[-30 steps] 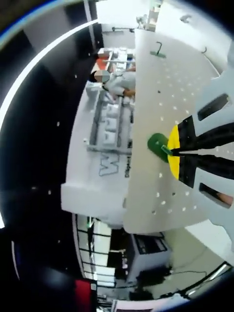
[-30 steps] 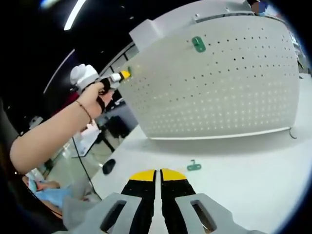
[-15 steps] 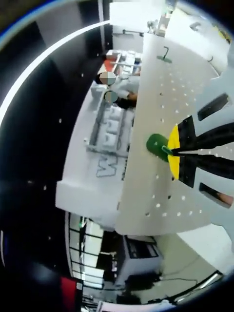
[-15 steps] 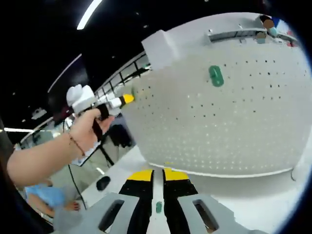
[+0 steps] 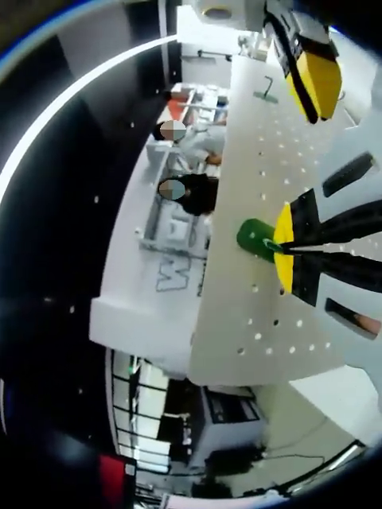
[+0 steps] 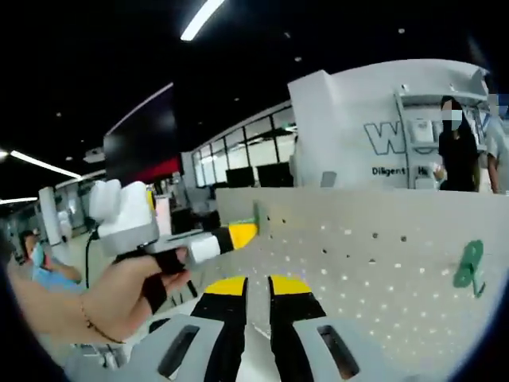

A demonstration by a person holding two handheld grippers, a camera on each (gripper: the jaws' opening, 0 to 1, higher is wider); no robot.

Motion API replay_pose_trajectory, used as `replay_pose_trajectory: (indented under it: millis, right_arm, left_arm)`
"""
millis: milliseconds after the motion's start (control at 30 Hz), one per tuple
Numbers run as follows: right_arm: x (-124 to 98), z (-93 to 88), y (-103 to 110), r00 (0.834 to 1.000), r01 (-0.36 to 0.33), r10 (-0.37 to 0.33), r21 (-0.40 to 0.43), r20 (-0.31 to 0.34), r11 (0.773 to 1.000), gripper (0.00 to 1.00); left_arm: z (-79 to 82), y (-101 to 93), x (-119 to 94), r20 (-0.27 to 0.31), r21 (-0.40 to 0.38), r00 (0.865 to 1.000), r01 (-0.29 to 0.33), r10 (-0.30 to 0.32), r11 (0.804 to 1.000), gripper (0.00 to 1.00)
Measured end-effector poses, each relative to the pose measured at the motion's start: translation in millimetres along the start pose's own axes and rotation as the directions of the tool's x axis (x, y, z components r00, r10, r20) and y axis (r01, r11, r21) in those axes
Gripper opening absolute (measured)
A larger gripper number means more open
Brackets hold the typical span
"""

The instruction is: Insert the hook assembly into the mounting plate slot until the hook locks in place.

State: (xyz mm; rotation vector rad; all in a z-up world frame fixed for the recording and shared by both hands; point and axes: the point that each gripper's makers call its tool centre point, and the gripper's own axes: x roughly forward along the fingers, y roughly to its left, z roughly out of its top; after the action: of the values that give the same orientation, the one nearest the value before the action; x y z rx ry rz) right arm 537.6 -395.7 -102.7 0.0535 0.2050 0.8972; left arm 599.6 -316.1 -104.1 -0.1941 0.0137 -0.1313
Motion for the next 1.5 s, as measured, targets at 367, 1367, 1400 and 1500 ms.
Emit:
replay_pose_trajectory:
  millis: [367,1367,1400,1500]
  right_arm:
    - [49.6,30.1,-10.5,0.999,-0.021,0.022,-0.025,0.033,0.999,0.09]
    - [81.4,35.0,2.8,0.997,-0.074,0.076,-0.081,0.022,0.994,0.00]
    - [81.7,35.6,0.9,0.997,-0.072,0.074,-0.079,0.023,0.994,0.00]
    - [81.8,35.6,0.6,0.997,-0.071,0.073,-0.078,0.017,0.994,0.00]
  left_arm:
    - [-0.1,-0.5,0.0,-0.004,0.007,1.000,0.007,-0.007,1.000,0.01]
    - [0.2,-3.7,-12.5,-0.030,0.050,0.999,0.046,-0.044,0.998,0.01]
    - [0.0,-5.3,-13.7,-0.032,0.051,0.998,0.051,-0.050,0.997,0.01]
    - [-1.8,-10.0,-18.7,-0.046,0.088,0.997,0.066,-0.062,0.994,0.01]
